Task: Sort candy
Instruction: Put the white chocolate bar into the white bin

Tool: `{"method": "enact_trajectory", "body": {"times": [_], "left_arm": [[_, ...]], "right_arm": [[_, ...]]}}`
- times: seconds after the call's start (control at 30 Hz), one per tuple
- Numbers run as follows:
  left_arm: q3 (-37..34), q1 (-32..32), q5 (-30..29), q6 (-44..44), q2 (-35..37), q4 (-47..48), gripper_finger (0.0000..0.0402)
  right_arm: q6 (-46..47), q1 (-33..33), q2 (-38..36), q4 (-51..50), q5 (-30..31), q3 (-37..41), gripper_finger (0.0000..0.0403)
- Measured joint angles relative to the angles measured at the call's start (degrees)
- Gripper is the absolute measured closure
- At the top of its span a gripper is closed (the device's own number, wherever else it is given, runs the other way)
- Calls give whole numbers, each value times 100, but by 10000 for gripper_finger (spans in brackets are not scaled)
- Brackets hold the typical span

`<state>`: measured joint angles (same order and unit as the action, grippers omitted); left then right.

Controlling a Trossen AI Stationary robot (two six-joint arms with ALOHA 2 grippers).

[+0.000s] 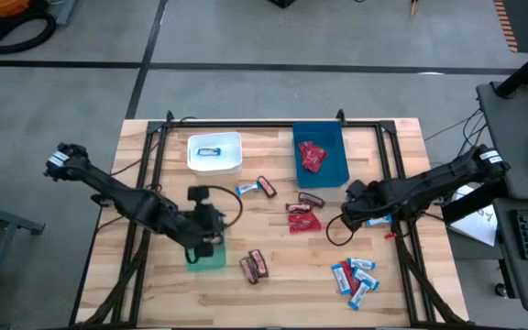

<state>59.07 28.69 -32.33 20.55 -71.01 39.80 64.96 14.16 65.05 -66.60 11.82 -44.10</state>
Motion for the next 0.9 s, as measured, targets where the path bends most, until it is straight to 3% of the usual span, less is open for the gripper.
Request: {"method": "enact_trajectory", "body": {"times": [0.2,0.4,0.7,0.9], "left_arm": [[4,-2,-900,-176,320,-79,316],[7,-2,-1377,-336,505,-181,316],[-10,-5,-1337,-315,457,-352,316],[-35,-7,-240,-1023,278,-1366,316]], "right_arm": [[10,-203,116,267,30,404,259],[-227,-466,401,837,33,748,259],[-461,-568,1135,1255,83,977,263],[-647,-562,1398,1593,55,973,322]]}}
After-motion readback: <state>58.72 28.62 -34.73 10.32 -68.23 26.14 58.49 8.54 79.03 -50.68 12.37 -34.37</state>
